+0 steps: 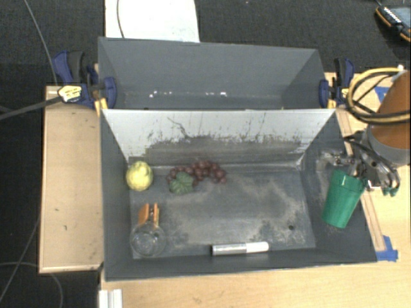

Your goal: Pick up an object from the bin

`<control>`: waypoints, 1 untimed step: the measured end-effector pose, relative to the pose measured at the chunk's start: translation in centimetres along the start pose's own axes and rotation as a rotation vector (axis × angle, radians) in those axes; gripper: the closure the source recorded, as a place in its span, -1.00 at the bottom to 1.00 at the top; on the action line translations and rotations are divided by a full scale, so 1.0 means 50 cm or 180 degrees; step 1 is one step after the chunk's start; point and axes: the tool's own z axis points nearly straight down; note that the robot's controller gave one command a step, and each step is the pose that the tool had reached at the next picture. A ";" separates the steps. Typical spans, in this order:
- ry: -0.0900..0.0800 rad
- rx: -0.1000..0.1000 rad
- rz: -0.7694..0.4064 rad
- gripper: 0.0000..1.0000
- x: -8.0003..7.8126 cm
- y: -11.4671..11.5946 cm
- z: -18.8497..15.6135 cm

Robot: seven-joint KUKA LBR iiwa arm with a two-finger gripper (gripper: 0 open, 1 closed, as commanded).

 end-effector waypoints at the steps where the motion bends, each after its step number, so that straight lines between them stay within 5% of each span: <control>1: -0.0023 0.0003 0.0939 -1.00 -0.015 0.007 -0.002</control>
Offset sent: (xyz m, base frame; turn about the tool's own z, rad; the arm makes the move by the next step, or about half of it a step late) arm -0.0191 0.0060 -0.0325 -0.1697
